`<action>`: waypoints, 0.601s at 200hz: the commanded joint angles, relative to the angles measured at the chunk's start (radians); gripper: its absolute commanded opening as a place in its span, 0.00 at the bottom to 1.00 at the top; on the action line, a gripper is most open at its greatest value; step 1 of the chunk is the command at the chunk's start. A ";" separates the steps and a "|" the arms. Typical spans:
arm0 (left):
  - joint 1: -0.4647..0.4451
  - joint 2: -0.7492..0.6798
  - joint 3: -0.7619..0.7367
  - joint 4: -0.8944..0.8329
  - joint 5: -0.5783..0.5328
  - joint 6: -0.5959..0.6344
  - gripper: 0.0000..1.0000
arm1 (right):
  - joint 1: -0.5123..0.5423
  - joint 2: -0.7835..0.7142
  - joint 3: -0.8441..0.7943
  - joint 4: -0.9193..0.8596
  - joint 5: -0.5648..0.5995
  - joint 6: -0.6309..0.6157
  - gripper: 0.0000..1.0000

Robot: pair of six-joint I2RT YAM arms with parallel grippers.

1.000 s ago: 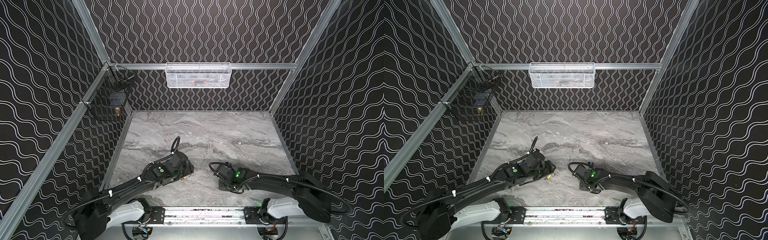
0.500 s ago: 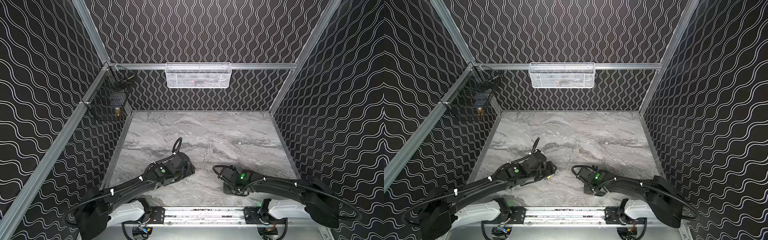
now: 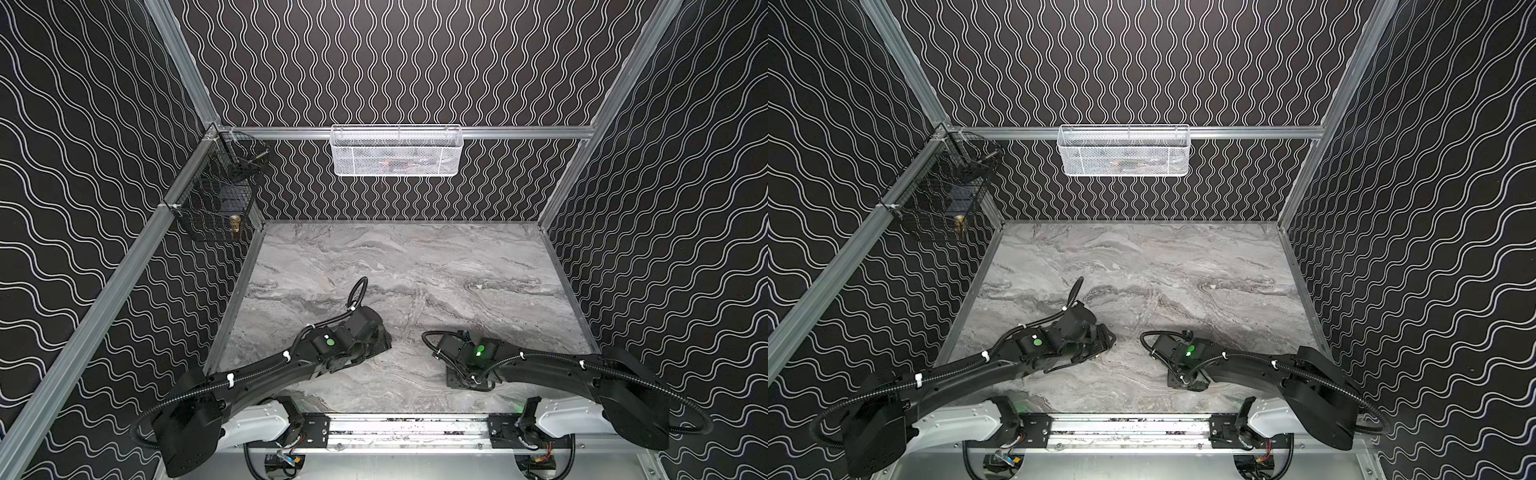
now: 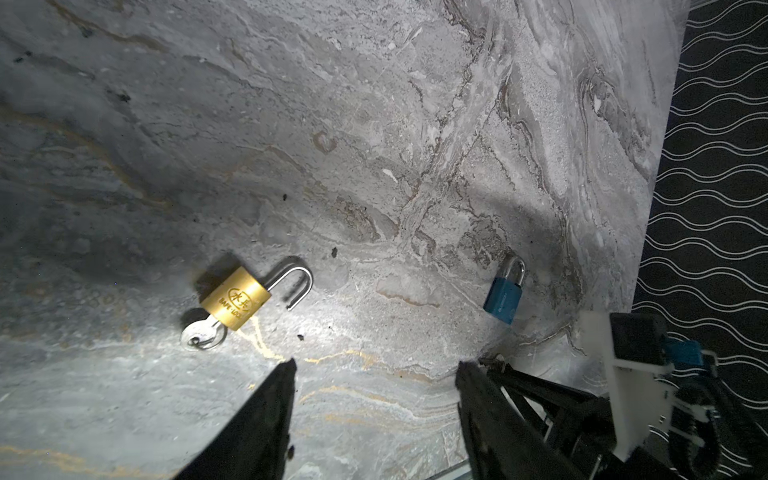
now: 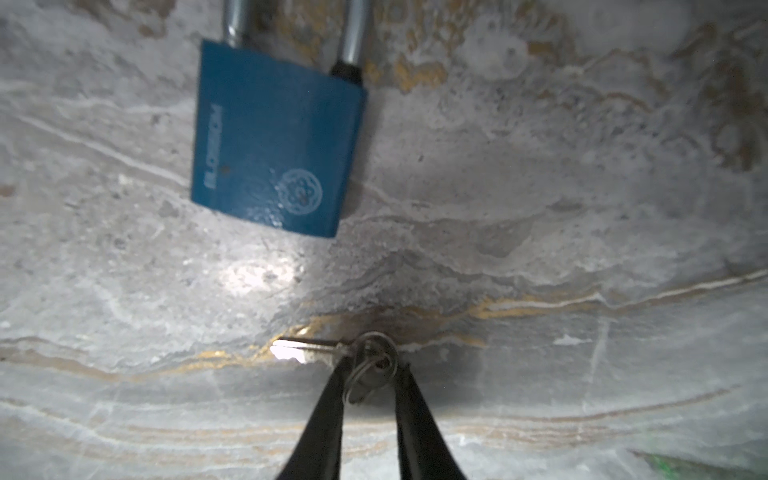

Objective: Unlock with the key
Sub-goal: 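Close the right gripper on the key's ring and lift it off the table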

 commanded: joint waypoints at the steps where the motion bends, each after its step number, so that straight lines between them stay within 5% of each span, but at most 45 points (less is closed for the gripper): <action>1: -0.010 0.011 0.010 0.032 -0.012 -0.009 0.66 | -0.007 0.012 -0.001 0.042 0.000 -0.032 0.20; 120: -0.078 0.108 0.054 0.102 -0.018 -0.052 0.65 | -0.083 -0.005 0.002 0.068 -0.043 -0.171 0.04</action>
